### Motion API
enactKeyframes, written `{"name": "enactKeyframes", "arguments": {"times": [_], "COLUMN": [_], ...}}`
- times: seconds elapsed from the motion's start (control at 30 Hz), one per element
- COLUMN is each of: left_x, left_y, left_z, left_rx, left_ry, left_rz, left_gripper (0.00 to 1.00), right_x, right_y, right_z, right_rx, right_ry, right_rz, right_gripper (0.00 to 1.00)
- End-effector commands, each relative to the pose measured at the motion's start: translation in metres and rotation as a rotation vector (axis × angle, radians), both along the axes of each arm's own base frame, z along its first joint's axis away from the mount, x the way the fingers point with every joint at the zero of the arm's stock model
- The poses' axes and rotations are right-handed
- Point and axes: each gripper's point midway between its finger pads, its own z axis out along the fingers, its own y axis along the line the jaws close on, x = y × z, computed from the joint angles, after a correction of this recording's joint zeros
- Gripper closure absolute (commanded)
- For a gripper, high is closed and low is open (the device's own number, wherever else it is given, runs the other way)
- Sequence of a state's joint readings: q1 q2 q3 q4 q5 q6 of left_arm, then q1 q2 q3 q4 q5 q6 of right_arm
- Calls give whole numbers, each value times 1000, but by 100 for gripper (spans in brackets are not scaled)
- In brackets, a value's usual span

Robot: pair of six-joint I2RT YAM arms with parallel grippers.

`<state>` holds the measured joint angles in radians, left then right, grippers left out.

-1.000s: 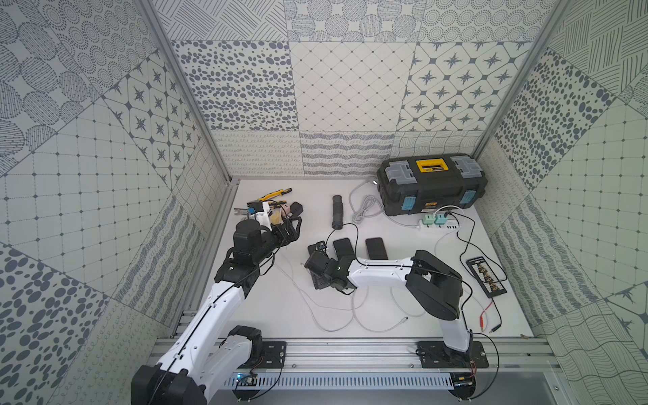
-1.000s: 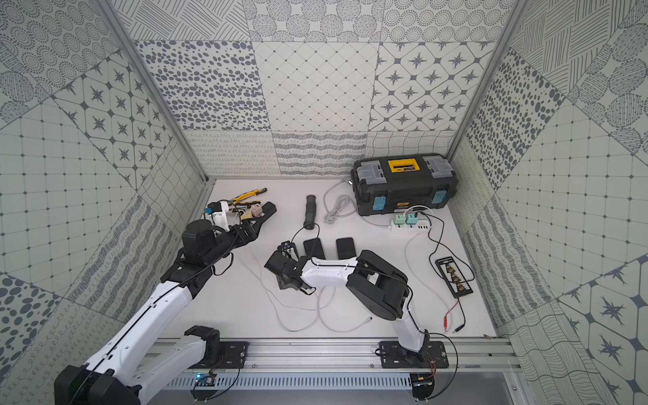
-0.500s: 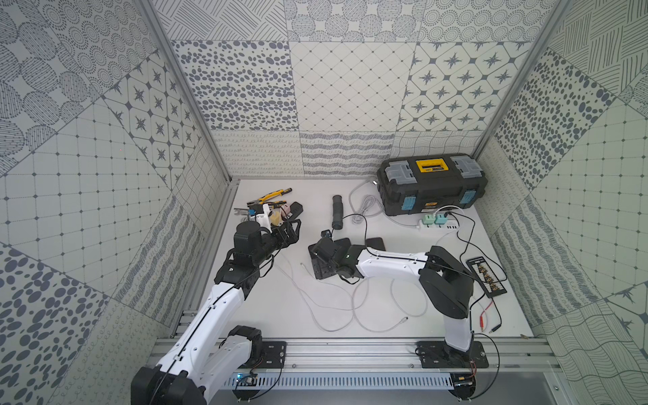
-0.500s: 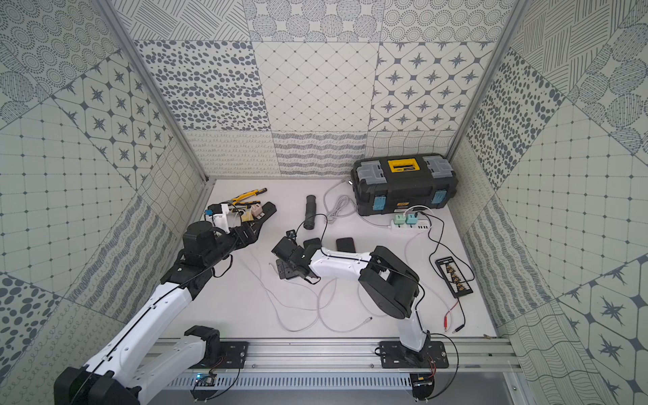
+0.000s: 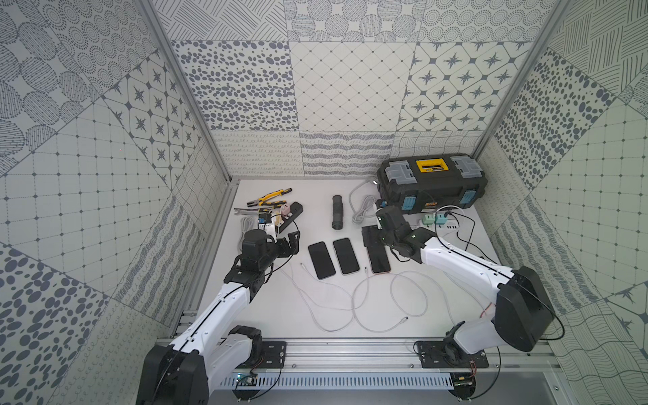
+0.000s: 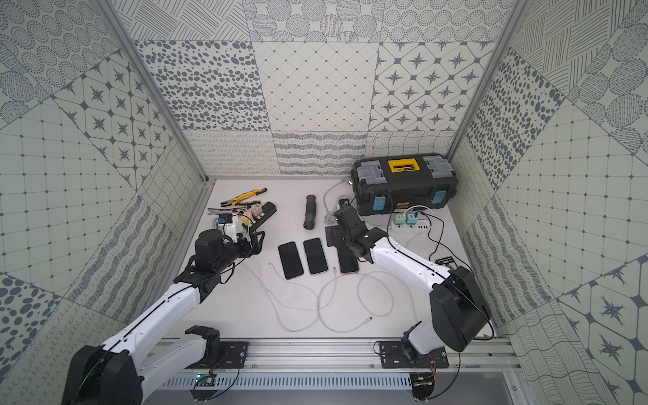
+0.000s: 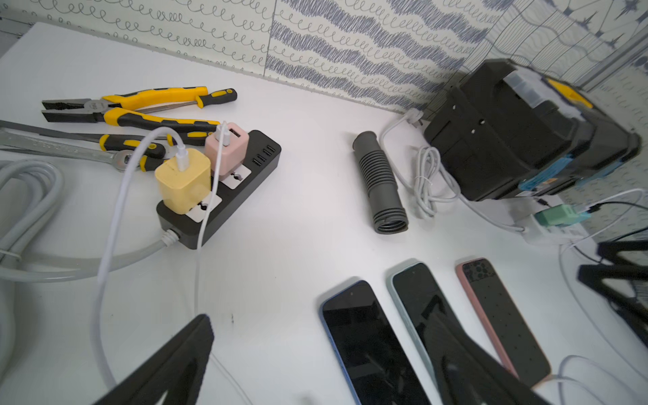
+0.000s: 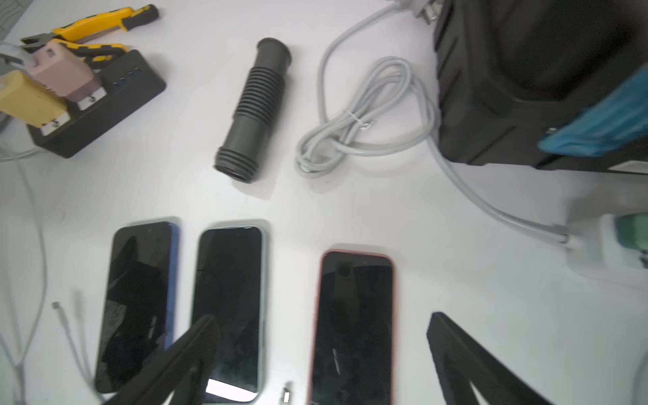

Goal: Unplug the charging cable from the phone
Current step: Reset both arms

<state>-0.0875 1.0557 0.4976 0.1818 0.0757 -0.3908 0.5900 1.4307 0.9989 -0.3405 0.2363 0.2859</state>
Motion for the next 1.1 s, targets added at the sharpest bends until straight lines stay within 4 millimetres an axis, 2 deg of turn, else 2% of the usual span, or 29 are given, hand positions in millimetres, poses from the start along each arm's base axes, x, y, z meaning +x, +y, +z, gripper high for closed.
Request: {"name": "enactKeyframes", "arguments": {"times": [0.0,0.13,0.27,0.4,0.53,0.67,0.73,0.83,1.07], "left_x": [19,30,41,47,44,41,42,51,52], "left_y": [6,8,7,2,11,16,29,35,36], "left_z": [4,-29,-49,-53,-57,-65,-67,-72,-71], "left_rx": [220,301,358,395,392,414,399,405,409], "left_ry": [-165,-113,-104,-134,-175,-241,-192,-122,-138], "left_rz": [-59,-82,-114,-158,-100,-62,16,50,53], "left_gripper": [2,2,2,2,2,2,2,2,2], "right_x": [15,28,43,54,60,55,51,47,45], "right_y": [-34,-81,-127,-160,-184,-186,-187,-189,-192], "right_z": [17,10,-2,-11,-18,-33,-38,-49,-47], "right_rx": [-11,-10,-36,14,44,74,78,83,83], "right_ry": [-126,-188,-257,-317,-383,-408,-436,-468,-494], "right_rz": [19,-31,-127,-189,-240,-233,-239,-249,-272], "right_gripper": [3,3,3,3,3,3,3,3,3]}}
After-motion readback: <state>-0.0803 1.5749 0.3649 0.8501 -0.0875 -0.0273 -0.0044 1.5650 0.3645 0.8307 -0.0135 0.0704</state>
